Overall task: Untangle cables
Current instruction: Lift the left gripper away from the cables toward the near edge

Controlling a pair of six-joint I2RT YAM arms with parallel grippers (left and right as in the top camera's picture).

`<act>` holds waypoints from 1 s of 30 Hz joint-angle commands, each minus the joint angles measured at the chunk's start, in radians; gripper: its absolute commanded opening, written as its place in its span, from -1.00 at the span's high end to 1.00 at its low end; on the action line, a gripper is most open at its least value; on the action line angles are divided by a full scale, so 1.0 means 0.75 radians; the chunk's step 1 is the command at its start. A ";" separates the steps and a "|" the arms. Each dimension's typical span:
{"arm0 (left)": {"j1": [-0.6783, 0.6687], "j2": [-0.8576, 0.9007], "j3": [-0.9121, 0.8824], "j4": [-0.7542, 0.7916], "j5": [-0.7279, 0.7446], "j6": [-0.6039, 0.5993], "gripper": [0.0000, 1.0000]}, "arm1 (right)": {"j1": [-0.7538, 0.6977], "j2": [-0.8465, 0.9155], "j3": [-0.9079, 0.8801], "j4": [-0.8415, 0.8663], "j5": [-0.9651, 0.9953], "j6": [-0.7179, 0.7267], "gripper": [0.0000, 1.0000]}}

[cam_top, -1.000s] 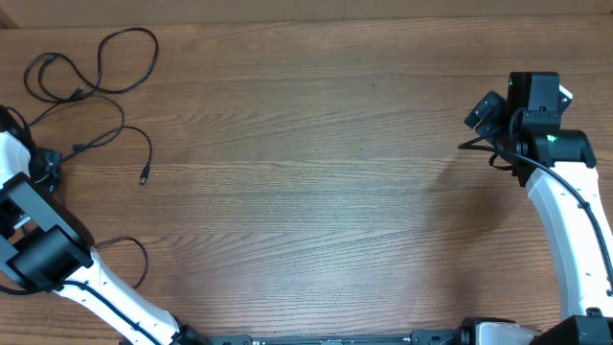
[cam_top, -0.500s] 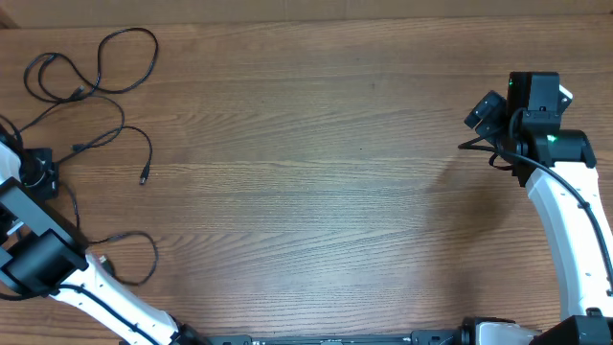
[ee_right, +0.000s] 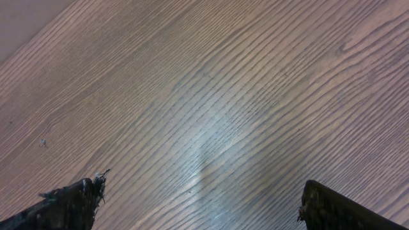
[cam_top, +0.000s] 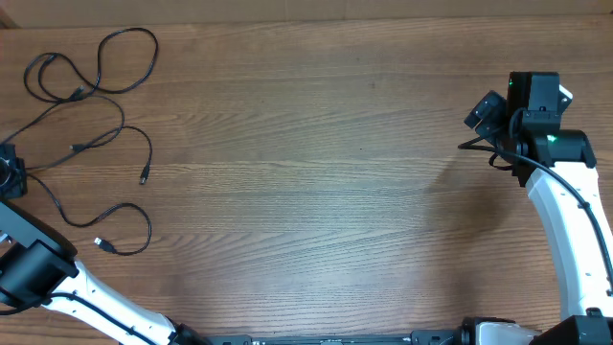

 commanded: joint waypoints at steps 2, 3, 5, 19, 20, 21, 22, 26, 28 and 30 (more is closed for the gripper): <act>-0.011 -0.006 0.031 0.001 0.004 0.064 0.85 | -0.008 -0.021 0.007 0.007 0.019 -0.006 -1.00; -0.012 -0.006 0.031 0.002 0.000 0.092 0.78 | -0.008 -0.021 0.007 0.007 0.019 -0.006 -1.00; -0.011 -0.006 0.031 0.001 -0.007 0.153 -0.10 | -0.008 -0.021 0.007 0.007 0.019 -0.006 -1.00; -0.011 -0.240 0.124 -0.321 0.057 0.240 -0.99 | -0.008 -0.021 0.007 0.007 0.019 -0.006 -1.00; -0.011 -0.263 0.124 -0.357 0.058 0.240 -0.99 | -0.008 -0.021 0.007 0.007 0.019 -0.006 -1.00; -0.011 -0.311 0.124 -0.429 0.065 0.240 -0.99 | -0.008 -0.021 0.007 0.007 0.019 -0.006 -1.00; -0.011 -0.341 0.124 -0.464 0.076 0.241 -0.99 | -0.008 -0.021 0.007 0.007 0.019 -0.006 -1.00; -0.012 -0.518 0.123 -0.577 0.219 0.423 -0.99 | -0.008 -0.021 0.007 0.007 0.019 -0.006 -1.00; -0.018 -0.588 0.123 -0.670 0.256 0.447 -1.00 | -0.008 -0.021 0.007 0.007 0.019 -0.006 -1.00; -0.033 -0.685 0.123 -0.814 0.308 0.449 -1.00 | -0.008 -0.021 0.007 0.007 0.019 -0.006 -1.00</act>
